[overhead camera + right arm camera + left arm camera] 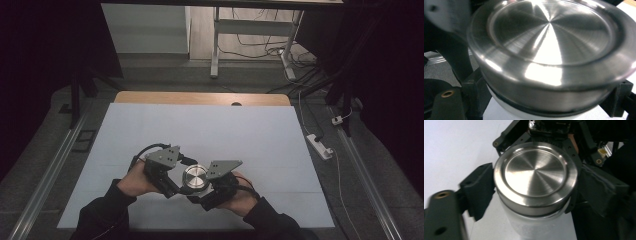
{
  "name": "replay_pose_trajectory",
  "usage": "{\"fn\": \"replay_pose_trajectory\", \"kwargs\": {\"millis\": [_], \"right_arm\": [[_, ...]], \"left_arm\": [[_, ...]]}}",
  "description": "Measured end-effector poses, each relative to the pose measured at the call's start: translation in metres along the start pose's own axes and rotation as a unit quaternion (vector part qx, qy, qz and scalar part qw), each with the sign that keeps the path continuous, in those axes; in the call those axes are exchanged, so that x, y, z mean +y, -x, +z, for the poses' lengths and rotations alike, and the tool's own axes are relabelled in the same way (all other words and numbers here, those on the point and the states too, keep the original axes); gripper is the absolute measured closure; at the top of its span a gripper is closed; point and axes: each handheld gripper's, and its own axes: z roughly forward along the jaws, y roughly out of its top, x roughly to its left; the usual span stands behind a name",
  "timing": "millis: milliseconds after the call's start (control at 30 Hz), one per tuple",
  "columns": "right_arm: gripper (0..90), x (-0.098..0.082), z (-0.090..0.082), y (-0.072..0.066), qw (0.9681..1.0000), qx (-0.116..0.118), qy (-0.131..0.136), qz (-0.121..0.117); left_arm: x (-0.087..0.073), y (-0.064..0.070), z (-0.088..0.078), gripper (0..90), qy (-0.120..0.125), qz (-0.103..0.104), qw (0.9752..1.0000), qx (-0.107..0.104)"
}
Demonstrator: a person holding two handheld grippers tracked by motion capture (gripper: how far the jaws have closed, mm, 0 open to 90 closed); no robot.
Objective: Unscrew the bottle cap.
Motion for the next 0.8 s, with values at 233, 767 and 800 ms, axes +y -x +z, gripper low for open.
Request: {"fn": "replay_pose_trajectory", "kwargs": {"millis": [233,767,800], "right_arm": [[14.4,-0.001,0.0,0.003,0.9996,-0.027,-0.005,0.009],[14.4,-0.001,-0.006,0.013,0.9941,-0.099,0.003,0.044],[14.4,-0.001,-0.007,0.012,0.9943,-0.098,0.004,0.044]], "left_arm": [[0.002,0.001,0.004,20.8,0.001,-0.03,0.9987,0.04],[0.025,0.022,0.022,20.7,-0.019,-0.081,0.9805,0.178],[0.025,0.02,0.02,20.7,-0.015,-0.082,0.9819,0.17]]}}
